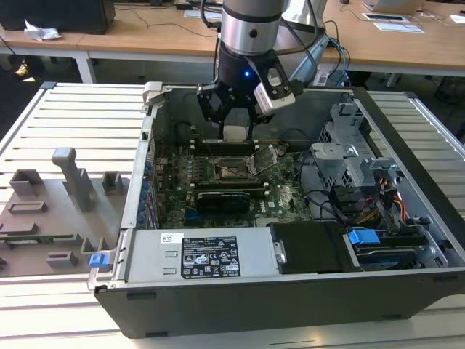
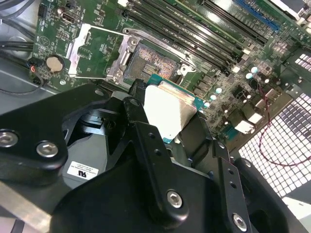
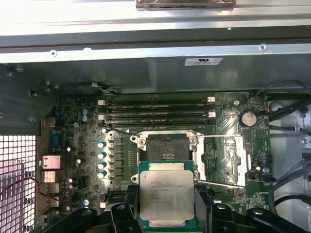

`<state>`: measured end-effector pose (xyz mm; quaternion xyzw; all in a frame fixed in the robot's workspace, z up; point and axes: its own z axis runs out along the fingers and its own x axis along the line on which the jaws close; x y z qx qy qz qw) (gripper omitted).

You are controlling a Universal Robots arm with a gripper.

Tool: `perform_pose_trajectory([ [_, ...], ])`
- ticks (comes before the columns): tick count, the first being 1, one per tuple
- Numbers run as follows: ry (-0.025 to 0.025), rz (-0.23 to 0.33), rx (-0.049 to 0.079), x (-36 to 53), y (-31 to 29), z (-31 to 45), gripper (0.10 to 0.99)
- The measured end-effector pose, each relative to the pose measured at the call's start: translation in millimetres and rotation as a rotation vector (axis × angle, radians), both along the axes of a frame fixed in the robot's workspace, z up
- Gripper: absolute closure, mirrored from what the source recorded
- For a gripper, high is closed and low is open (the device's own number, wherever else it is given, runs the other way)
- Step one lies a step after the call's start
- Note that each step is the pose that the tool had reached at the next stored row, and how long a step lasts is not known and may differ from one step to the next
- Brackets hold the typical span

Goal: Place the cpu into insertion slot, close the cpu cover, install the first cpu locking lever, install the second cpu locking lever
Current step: 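Place the cpu into insertion slot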

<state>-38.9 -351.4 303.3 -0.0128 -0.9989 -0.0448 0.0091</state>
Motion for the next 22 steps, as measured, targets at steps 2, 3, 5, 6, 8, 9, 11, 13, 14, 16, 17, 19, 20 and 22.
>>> perform_pose_trajectory([
  [2,0.0000,0.000,0.000,0.0,0.0,-1.3,0.545],
  [3,0.0000,0.000,0.000,0.0,0.0,-1.9,0.545],
  [5,0.0000,0.000,0.000,0.0,0.0,-3.5,0.545],
  [6,0.0000,0.000,0.000,0.0,0.0,-4.1,0.545],
  [8,0.0000,0.000,0.000,0.1,0.0,-6.1,0.545],
  [9,0.0000,0.000,0.000,0.1,0.0,-6.6,0.545],
  [11,0.0000,0.000,0.000,0.1,0.0,-8.3,0.545],
  [13,0.0001,0.000,0.000,0.1,0.0,-9.5,0.545],
  [14,0.0000,0.000,0.000,0.1,0.0,-10.1,0.545],
  [16,0.0000,0.000,0.000,0.1,0.0,-12.4,0.545],
  [17,0.0000,0.000,0.000,0.1,0.0,-13.0,0.545],
  [19,0.0000,0.000,0.000,0.1,0.0,-14.3,0.545],
  [20,0.0000,0.000,0.000,0.1,0.0,-15.4,0.545],
  [22,0.0000,0.000,0.000,0.1,0.0,-17.3,0.545],
])
